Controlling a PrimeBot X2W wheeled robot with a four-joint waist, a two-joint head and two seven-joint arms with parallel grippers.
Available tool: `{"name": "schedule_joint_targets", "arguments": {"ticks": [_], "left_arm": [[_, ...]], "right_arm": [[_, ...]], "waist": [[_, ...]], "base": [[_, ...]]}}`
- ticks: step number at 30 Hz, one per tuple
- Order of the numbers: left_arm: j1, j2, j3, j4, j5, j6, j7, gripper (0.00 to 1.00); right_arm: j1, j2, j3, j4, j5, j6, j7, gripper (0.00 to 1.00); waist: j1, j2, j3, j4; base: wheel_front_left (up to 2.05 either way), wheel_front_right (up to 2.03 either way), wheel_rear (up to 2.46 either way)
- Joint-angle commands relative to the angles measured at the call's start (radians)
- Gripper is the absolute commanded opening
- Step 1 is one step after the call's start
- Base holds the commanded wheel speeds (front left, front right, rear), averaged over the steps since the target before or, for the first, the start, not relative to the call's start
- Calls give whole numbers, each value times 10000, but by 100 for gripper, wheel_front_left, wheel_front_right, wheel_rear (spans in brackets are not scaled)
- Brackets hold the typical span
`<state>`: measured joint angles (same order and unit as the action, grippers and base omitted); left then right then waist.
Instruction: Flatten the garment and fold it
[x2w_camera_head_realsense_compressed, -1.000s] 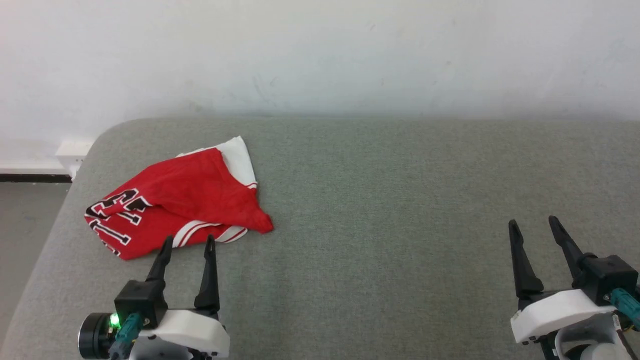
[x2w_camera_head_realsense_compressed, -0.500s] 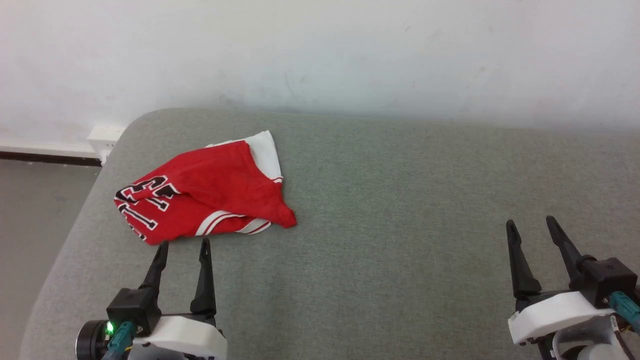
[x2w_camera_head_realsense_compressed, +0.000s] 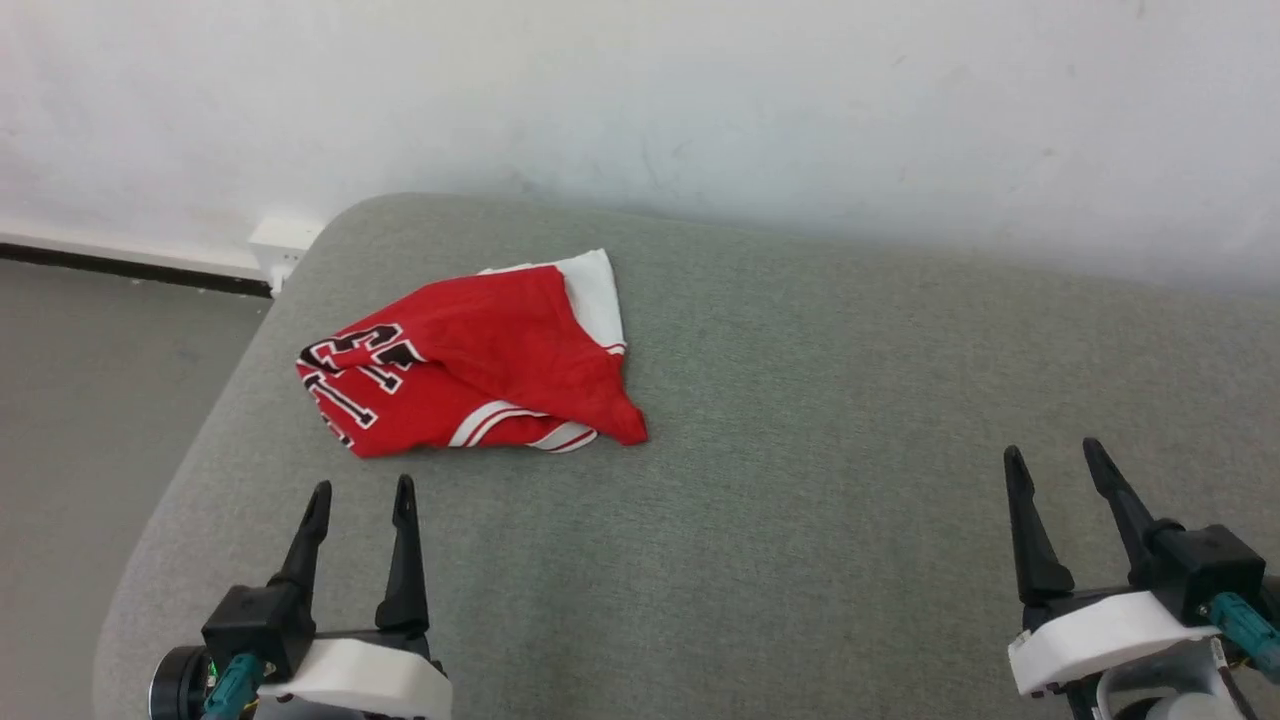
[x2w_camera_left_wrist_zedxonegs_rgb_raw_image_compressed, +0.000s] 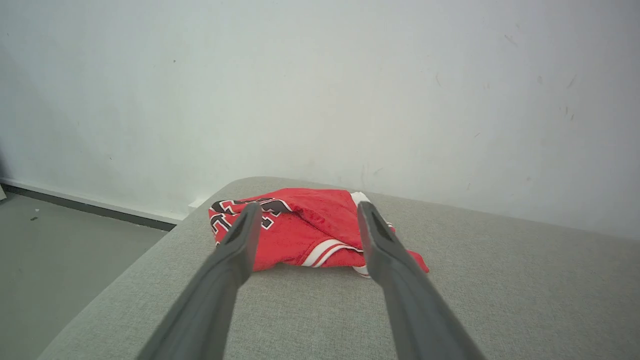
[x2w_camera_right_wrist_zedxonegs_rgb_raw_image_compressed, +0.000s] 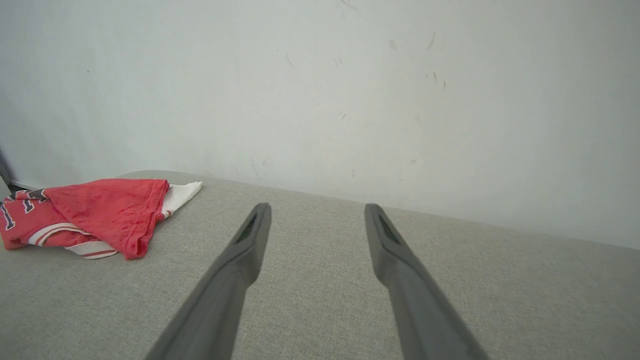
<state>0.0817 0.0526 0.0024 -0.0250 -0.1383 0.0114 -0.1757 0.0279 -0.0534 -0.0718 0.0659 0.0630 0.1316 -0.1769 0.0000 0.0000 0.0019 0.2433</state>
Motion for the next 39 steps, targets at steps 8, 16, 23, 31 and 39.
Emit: {"name": "schedule_joint_targets", "arguments": {"ticks": [8,16,23,31,39], "left_arm": [[276,-18,28,-31,-258,56,-240,100],[412,-20,37,6,-409,56,-407,100],[518,-21,49,35,-541,25,-552,100],[635,-23,53,19,-735,33,-720,100],[742,-24,52,41,-825,41,-860,100]], "right_arm": [[133,23,3,164,117,-7,-229,100],[128,26,3,281,168,-8,-396,100],[227,28,-26,382,234,-8,-541,100],[224,30,-39,471,247,-9,-708,100],[290,32,-79,582,337,-9,-849,100]], "waist": [[0,0,-25,686],[0,0,-128,1148],[0,0,-228,1486],[0,0,-204,1761],[0,0,-318,1968]], "base": [[0,0,0],[0,0,0],[0,0,0],[0,0,0],[0,0,0]]}}
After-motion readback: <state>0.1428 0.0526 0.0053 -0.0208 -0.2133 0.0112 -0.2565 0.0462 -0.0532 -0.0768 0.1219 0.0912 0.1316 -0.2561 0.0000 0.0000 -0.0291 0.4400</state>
